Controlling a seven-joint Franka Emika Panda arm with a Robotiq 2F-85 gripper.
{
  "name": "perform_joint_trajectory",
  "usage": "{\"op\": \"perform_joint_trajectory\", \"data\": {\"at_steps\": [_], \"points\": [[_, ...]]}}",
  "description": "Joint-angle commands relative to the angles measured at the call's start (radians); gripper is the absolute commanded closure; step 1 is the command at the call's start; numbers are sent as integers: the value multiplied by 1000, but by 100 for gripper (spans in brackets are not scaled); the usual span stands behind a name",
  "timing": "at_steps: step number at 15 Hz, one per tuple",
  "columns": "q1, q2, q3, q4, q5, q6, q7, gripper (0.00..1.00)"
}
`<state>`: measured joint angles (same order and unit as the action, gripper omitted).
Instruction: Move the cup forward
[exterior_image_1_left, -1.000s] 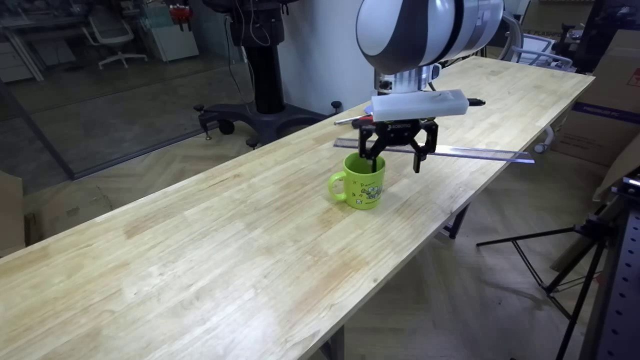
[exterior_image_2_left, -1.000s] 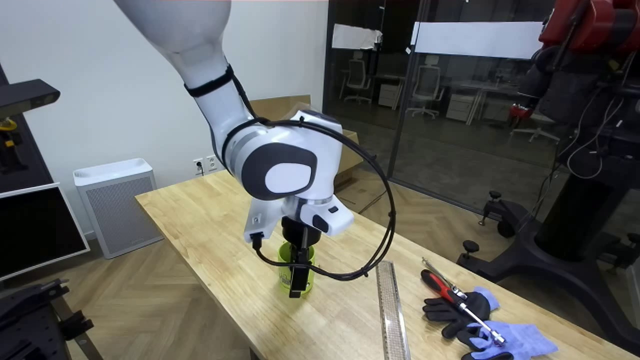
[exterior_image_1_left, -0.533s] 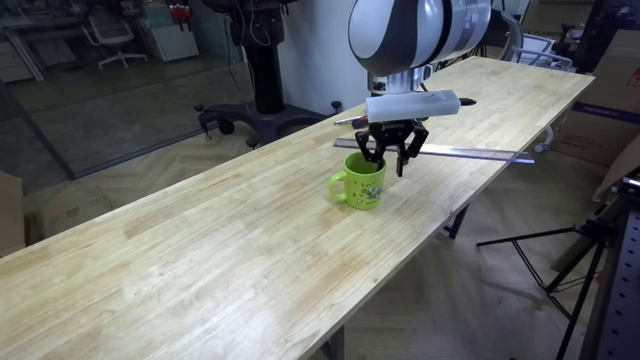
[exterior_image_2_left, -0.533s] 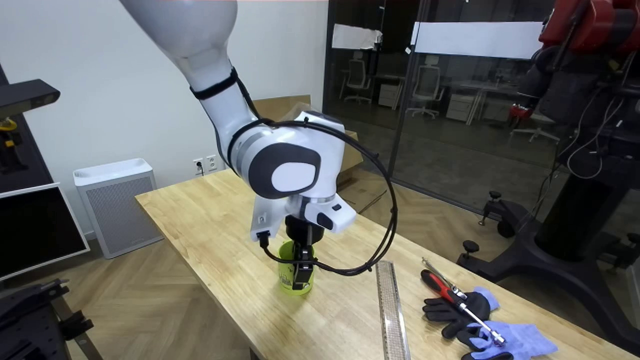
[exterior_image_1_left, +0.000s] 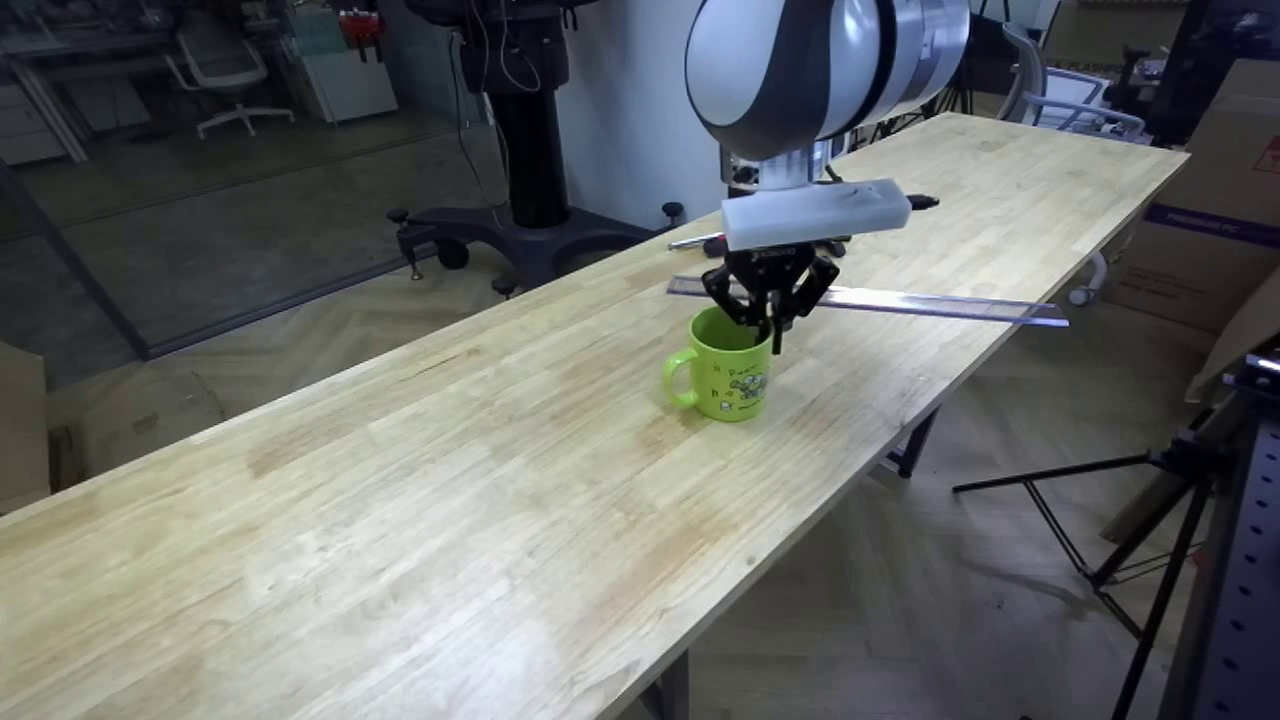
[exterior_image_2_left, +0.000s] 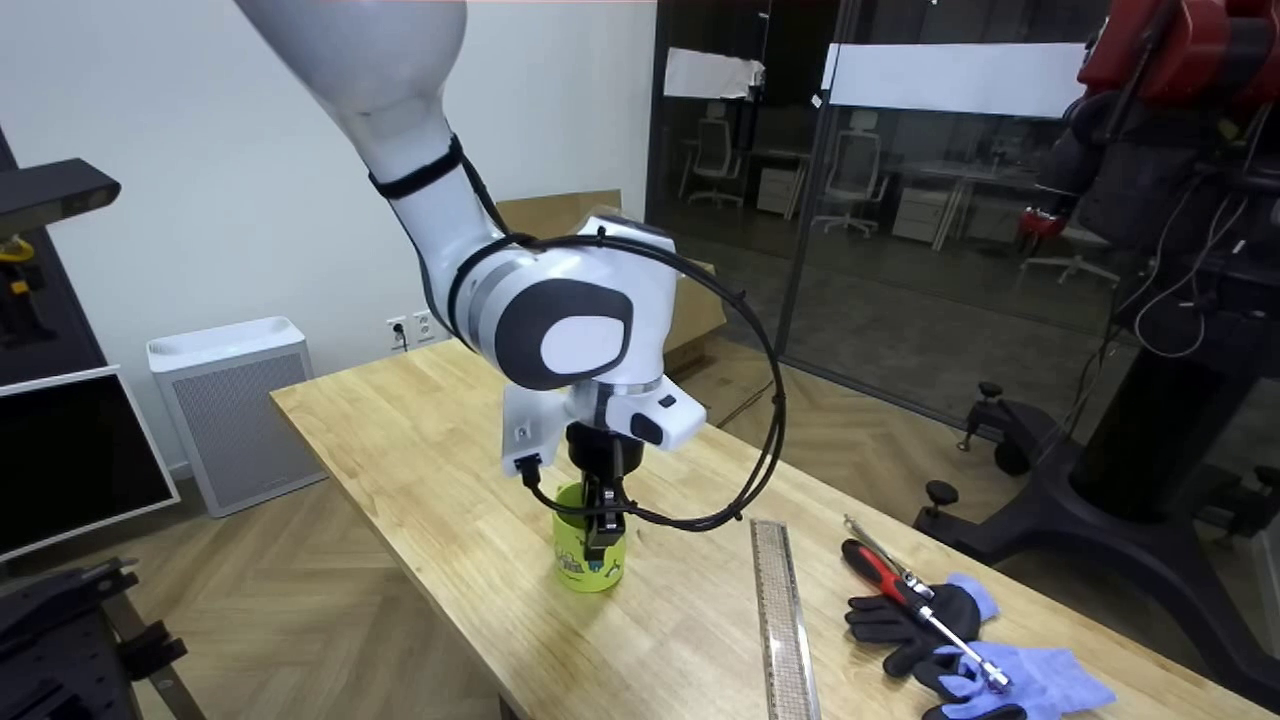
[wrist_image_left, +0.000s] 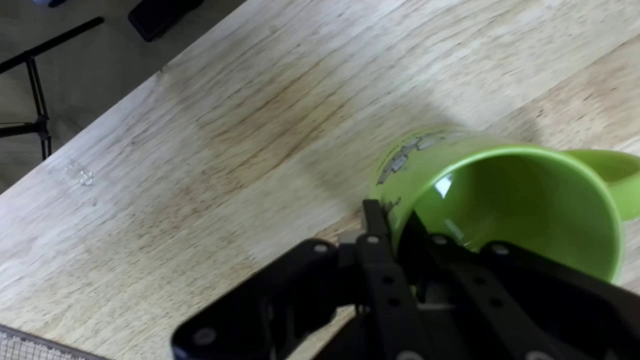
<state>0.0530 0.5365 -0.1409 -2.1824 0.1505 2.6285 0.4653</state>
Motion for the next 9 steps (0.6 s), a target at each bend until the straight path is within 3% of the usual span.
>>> {"op": "perform_joint_trajectory", "data": {"at_steps": [1,9], "points": [[17,6,-11,14,-25,-3,9,97],[10,47,-35,188,-74,-98,20,97]]}}
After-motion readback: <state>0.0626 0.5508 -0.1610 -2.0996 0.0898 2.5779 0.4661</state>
